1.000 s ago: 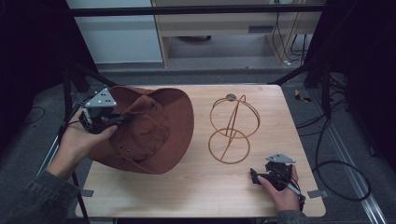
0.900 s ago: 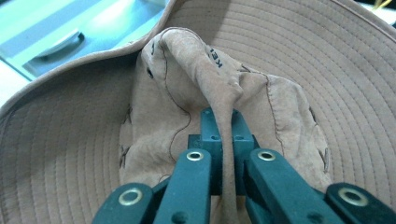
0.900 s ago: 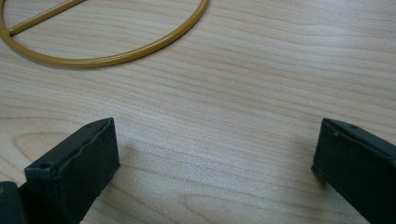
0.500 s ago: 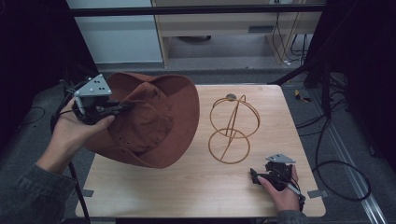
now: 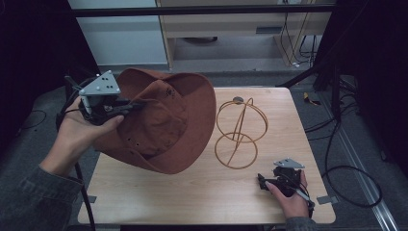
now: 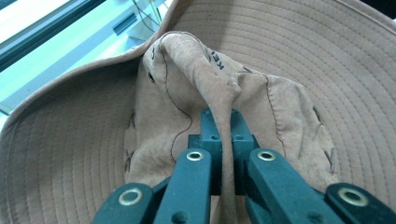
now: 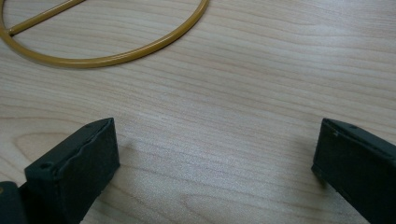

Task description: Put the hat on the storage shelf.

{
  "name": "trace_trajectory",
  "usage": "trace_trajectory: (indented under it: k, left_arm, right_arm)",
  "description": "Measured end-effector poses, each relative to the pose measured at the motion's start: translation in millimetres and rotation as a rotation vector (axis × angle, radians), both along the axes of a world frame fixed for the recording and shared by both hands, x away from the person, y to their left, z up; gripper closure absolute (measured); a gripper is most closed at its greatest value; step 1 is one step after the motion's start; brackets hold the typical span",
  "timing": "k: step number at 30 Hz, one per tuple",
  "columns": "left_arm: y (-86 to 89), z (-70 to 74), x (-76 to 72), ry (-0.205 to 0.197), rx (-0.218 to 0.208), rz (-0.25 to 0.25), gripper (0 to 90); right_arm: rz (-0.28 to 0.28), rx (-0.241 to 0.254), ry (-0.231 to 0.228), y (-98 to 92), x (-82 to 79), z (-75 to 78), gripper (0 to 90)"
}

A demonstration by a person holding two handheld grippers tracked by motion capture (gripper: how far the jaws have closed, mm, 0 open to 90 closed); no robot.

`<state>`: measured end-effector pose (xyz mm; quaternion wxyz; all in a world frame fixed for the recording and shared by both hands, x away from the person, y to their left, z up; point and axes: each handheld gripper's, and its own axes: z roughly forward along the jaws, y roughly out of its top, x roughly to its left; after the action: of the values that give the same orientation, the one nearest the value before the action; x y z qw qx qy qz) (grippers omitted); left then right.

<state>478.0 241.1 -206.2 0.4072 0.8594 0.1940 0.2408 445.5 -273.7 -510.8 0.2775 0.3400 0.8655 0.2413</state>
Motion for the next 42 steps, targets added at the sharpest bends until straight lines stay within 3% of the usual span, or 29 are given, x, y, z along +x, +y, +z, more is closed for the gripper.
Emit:
trace_trajectory:
  k: [21,42]
  left_arm:
    - [-71.4,29.4,9.6,-0.009,0.072,-0.082,88.6]
    - [-121.8,31.5,28.2,-0.003,0.106,-0.129,88.6]
  right_arm:
    - [0.0,0.002,0.002,0.1,0.0,-0.2,0.4]
    - [0.012,0.01,0.012,0.0,-0.1,0.4,0.4]
